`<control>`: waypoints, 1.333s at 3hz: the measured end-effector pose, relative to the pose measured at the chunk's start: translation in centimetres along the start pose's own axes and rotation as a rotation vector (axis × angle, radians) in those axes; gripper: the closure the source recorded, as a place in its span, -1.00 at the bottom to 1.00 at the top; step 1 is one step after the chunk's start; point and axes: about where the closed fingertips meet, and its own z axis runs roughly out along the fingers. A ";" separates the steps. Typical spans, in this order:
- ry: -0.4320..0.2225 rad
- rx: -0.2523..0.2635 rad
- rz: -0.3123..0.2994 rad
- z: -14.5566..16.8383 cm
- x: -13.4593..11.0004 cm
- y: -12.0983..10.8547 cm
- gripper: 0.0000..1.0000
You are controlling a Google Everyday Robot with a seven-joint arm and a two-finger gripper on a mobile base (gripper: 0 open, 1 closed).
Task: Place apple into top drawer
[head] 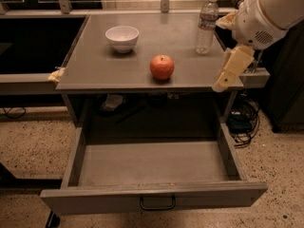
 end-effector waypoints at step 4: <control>-0.174 -0.180 0.071 14.4 -4.9 -7.7 -1.00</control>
Offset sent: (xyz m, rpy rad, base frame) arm 0.1431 0.0786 -0.0398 0.2575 0.0867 0.1007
